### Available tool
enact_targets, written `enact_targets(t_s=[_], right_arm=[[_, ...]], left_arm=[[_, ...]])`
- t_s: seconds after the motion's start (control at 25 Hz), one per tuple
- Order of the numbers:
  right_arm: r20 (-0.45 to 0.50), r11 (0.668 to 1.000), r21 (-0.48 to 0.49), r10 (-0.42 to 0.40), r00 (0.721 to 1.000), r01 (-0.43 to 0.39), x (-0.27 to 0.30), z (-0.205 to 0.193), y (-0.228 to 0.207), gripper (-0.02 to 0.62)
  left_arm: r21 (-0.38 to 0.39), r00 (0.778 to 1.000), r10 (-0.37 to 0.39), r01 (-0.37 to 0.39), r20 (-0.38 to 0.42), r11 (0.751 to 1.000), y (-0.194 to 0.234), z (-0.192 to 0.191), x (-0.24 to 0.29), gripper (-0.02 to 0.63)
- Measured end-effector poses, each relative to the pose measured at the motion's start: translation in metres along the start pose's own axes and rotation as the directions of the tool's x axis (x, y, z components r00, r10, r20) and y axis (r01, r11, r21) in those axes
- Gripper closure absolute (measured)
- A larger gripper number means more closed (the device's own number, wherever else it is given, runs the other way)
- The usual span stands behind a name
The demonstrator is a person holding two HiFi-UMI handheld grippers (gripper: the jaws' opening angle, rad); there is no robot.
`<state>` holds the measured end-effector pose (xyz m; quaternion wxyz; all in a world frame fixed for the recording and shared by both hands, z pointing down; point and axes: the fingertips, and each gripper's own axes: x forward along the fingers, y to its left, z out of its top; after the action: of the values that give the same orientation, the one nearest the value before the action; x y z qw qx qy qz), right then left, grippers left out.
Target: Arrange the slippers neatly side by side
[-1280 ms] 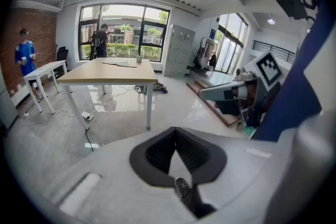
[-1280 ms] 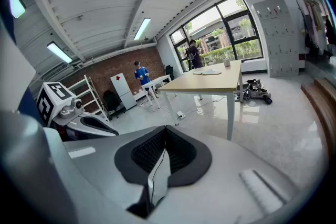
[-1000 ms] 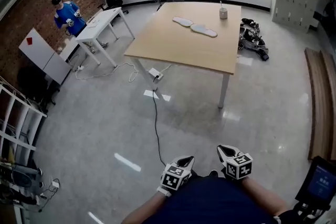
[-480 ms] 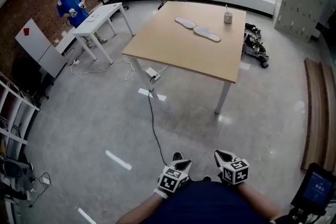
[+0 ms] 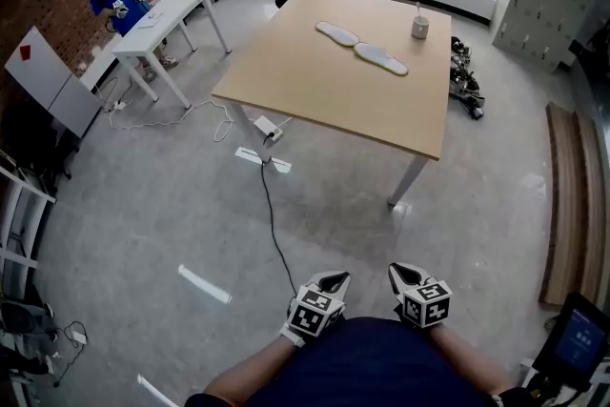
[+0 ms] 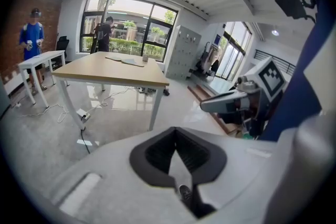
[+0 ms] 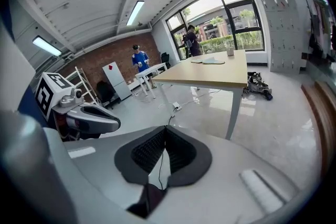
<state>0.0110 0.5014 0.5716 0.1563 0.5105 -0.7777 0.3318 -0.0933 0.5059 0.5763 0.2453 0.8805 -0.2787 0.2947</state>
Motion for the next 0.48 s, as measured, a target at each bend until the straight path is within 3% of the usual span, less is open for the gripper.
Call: enact_targets(t_s=[0.28, 0.48], right_arm=[[-0.043, 0.999, -0.023, -0.031, 0.999, 0.03, 0.04, 0.009, 0.014, 0.584], [-0.081, 0.998, -0.055, -0.029, 0.996, 0.025, 0.069, 0.019, 0.038, 0.584]], left_arm=[[-0.021, 0.999, -0.047, 0.047, 0.008, 0.999, 0.046, 0.008, -0.001, 0.601], [-0.089, 0.997, -0.059, 0.064, 0.053, 0.994, 0.08, 0.016, -0.017, 0.601]])
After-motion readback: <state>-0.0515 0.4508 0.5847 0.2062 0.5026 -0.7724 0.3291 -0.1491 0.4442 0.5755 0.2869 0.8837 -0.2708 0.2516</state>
